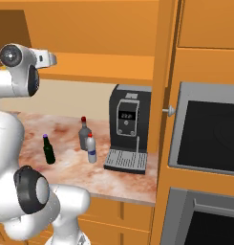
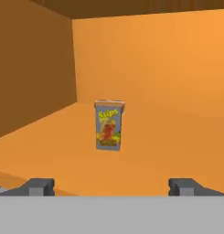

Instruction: Sort all alcoholic drinks to one cabinet, and non-alcoholic drinks to the other.

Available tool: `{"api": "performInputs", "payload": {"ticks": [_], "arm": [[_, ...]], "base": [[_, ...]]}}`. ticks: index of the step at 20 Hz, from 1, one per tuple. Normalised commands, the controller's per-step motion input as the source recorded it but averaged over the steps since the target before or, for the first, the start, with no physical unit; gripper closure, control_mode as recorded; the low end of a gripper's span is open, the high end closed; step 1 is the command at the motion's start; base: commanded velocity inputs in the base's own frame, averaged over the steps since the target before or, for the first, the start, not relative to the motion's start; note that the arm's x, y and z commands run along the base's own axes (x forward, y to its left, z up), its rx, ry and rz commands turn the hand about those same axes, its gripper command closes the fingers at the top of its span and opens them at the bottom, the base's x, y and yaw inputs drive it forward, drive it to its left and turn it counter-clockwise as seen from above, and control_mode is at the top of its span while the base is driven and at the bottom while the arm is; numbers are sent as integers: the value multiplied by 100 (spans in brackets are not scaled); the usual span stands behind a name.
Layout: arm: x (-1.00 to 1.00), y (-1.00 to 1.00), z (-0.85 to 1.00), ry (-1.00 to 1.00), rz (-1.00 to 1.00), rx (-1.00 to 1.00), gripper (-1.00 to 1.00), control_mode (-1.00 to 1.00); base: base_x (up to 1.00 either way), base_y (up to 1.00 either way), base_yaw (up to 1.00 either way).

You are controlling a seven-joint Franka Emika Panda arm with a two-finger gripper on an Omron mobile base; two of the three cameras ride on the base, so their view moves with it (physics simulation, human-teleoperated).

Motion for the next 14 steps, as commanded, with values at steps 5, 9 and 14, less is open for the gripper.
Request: {"api": "performInputs", "payload": {"ticks": [5,9,14], "arm": [[-100,-16,3,0,-17,0,-100,-100],[-91,-13,8,0,-21,0,-100,-100],[-80,-10,13,0,-22,0,-100,-100]], "base": [[0,0,0],[0,0,0],[0,0,0]]}}
